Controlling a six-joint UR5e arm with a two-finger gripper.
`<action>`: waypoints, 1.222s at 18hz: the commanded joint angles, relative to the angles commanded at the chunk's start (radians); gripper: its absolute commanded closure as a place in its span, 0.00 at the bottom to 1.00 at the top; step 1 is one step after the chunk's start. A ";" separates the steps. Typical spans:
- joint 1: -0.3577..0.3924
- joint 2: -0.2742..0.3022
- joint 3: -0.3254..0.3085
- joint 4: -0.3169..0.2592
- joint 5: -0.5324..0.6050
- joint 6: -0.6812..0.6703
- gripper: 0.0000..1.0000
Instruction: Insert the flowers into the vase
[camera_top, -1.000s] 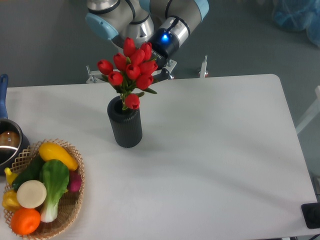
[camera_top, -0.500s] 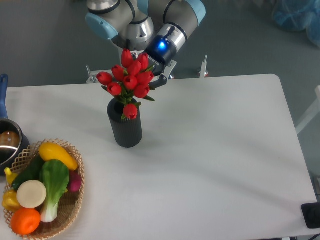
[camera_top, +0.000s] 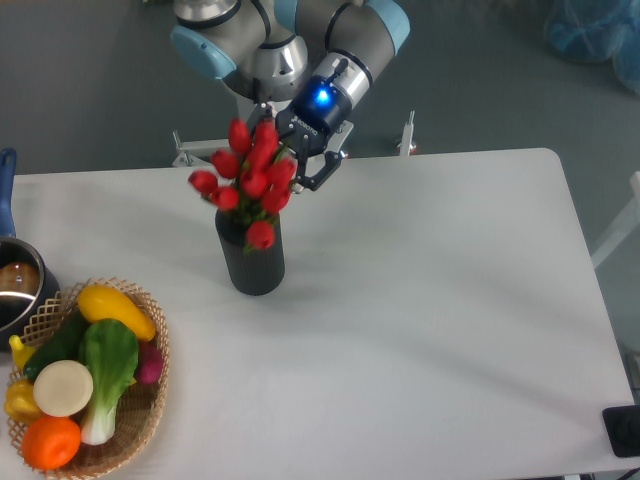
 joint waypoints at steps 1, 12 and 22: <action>0.000 0.002 0.000 0.000 0.003 0.002 0.00; 0.014 0.075 0.026 0.003 0.118 0.000 0.00; 0.093 0.114 0.189 0.005 0.310 0.002 0.00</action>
